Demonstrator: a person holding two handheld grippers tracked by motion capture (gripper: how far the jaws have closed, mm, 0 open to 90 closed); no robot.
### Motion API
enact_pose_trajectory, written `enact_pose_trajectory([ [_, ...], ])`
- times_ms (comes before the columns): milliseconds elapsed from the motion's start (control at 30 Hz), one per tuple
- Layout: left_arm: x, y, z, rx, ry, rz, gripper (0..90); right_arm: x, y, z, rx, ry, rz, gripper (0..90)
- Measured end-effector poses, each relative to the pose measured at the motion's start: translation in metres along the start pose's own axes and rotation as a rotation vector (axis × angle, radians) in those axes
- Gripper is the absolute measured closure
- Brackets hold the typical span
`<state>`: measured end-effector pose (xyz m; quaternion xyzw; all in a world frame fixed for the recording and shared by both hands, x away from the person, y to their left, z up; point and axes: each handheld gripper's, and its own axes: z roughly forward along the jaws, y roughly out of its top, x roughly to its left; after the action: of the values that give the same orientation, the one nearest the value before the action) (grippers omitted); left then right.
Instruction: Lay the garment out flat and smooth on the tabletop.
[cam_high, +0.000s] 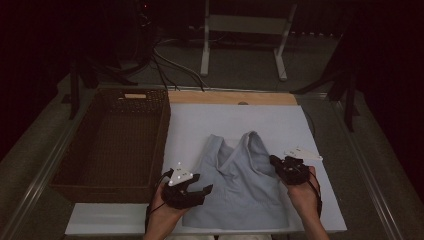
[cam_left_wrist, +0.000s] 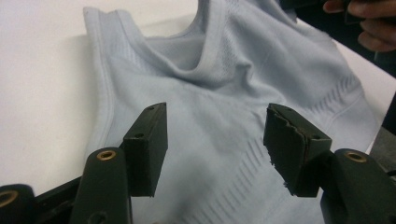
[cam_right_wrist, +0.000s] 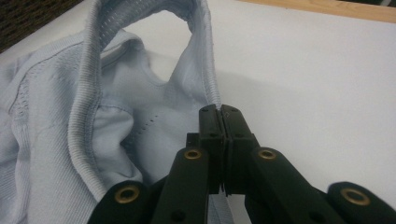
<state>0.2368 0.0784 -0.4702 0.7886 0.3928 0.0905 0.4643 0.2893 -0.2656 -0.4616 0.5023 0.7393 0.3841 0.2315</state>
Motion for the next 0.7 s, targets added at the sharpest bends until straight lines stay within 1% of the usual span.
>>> enact_pose_trajectory([
  [100, 0.000, -0.003, 0.000, 0.006, 0.008, 0.001, 41.1, 0.000, 0.000, 0.000, 0.000, -0.002, -0.001, 89.1],
  [267, 0.000, -0.010, 0.001, 0.028, 0.024, 0.016, 41.1, -0.002, 0.000, 0.001, 0.000, -0.006, 0.002, 89.1],
  [367, 0.000, -0.016, 0.002, 0.047, 0.051, 0.029, 41.1, -0.003, 0.000, 0.001, -0.001, -0.006, 0.002, 89.0],
  [500, 0.001, -0.022, 0.001, 0.055, 0.082, 0.036, 40.4, -0.004, -0.001, 0.000, -0.003, -0.009, 0.004, 89.1],
  [633, 0.003, -0.026, -0.001, 0.061, 0.100, 0.035, 40.5, -0.005, -0.001, 0.000, -0.003, -0.010, 0.005, 89.1],
  [700, 0.003, -0.028, -0.002, 0.066, 0.112, 0.041, 40.5, -0.005, -0.001, -0.001, -0.004, -0.011, 0.007, 89.1],
])
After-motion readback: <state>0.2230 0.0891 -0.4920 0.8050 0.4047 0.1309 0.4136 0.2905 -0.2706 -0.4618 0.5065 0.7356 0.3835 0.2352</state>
